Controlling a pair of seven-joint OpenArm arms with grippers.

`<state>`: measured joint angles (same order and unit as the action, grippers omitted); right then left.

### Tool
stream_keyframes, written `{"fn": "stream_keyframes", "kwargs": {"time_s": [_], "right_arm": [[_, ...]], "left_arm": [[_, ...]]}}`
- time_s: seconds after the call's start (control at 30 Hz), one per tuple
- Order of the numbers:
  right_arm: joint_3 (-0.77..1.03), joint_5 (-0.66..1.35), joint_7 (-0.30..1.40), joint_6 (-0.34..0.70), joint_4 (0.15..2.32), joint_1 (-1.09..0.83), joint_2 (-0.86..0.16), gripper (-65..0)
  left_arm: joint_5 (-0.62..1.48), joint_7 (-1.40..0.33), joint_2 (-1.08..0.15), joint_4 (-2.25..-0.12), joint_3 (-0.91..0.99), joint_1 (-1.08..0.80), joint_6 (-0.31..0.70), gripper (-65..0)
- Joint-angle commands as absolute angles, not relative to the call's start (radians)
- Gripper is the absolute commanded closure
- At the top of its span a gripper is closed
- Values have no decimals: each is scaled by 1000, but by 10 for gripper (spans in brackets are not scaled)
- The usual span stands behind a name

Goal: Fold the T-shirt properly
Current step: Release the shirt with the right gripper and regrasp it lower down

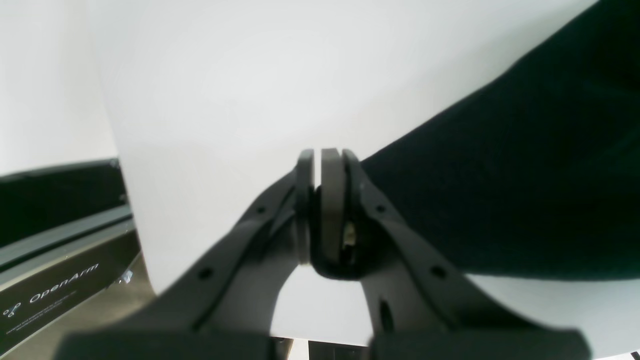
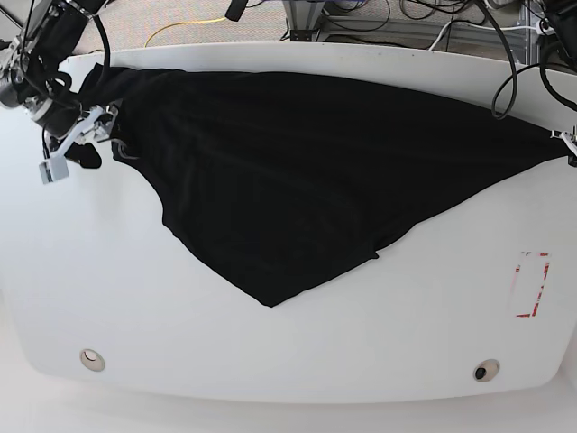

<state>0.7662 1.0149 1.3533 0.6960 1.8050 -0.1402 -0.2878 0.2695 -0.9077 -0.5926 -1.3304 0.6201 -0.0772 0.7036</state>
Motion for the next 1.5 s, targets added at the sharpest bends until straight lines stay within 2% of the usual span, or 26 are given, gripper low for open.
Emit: {"fn": "stream_keyframes", "kwargs": {"time_s": [0.0, 0.23, 0.5, 0.7, 0.9, 1.07, 1.2, 1.3, 1.47], "right_arm": [[720, 938, 1333, 698, 1797, -68, -292, -606], [593, 707, 1311, 698, 1566, 183, -277, -606], [390, 549, 1095, 698, 1241, 372, -285, -606], [363, 414, 924, 698, 1029, 447, -280, -606], [257, 338, 763, 698, 886, 476, -277, -606], [180, 372, 756, 698, 871, 472, -269, -604], [163, 384, 757, 698, 872, 475, -223, -604], [163, 372, 760, 698, 872, 476, -200, -569], [163, 363, 762, 698, 871, 475, -176, -414]], "left_arm": [[277, -895, -627, -1331, 627, -50, 698, 0], [278, -894, -628, -1331, 628, -48, 698, 0], [282, -894, -624, -1339, 628, -48, 698, 0], [280, -894, -622, -1391, 628, -56, 698, 0], [278, -897, -622, -1426, 628, -70, 698, 0], [280, -897, -621, -1431, 628, -70, 698, 0], [280, -897, -621, -1431, 628, -70, 698, 0], [280, -897, -621, -1429, 628, -70, 698, 0], [280, -897, -619, -1428, 628, -70, 698, 0]]}}
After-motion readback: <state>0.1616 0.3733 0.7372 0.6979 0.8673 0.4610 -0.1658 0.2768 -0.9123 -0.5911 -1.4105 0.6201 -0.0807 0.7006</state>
